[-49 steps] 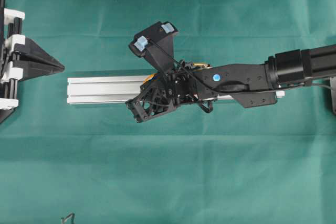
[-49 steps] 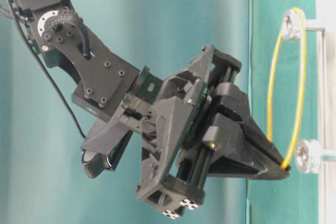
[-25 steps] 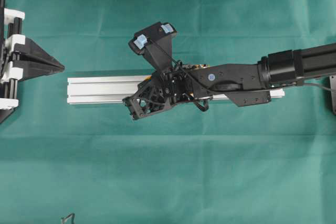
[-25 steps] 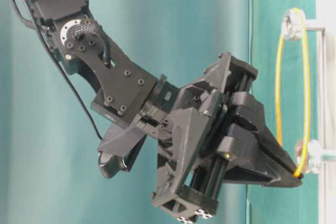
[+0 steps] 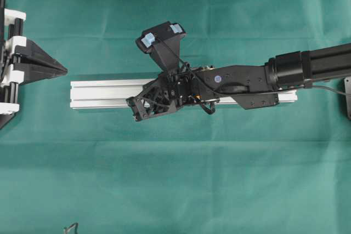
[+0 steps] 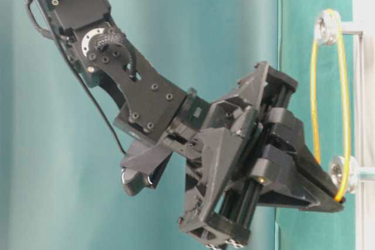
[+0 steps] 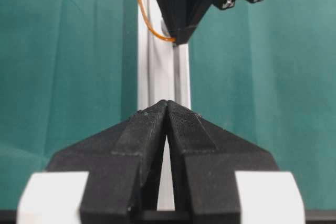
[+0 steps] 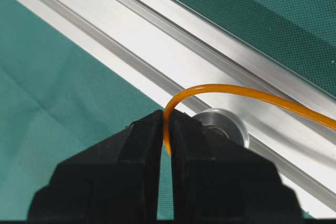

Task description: Hook the rubber onto the shaft.

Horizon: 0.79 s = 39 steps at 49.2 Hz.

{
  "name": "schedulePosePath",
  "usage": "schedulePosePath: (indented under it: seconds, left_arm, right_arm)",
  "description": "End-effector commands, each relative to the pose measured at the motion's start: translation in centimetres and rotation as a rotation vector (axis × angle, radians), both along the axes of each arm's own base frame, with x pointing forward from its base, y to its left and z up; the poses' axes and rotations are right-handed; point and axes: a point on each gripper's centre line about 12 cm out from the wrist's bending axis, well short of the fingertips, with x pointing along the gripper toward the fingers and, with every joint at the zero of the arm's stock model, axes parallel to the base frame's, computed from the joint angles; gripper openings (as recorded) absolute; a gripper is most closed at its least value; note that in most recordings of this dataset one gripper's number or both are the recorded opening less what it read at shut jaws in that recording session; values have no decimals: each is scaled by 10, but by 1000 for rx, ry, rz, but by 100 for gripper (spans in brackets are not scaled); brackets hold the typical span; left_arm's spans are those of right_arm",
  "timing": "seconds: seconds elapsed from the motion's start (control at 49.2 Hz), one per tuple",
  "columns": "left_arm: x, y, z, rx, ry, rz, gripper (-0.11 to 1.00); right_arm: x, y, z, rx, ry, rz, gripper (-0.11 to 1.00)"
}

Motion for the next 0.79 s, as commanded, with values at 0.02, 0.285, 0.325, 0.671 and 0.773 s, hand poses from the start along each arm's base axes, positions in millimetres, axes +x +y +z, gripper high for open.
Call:
schedulePosePath:
  seconds: [0.02, 0.285, 0.325, 0.671, 0.773]
  left_arm:
    - [3, 1, 12, 3, -31, 1, 0]
    - [3, 1, 12, 3, -31, 1, 0]
    - [3, 1, 13, 3, -32, 1, 0]
    - [3, 1, 12, 3, -31, 1, 0]
    - [3, 1, 12, 3, -31, 1, 0]
  right_arm:
    - [7, -1, 19, 13, -59, -13, 7]
    - [8, 0, 12, 30, -49, -35, 7]
    - [8, 0, 11, 33, -46, -38, 7]
    - [8, 2, 6, 42, -34, -45, 7]
    - [7, 5, 4, 44, -27, -43, 7]
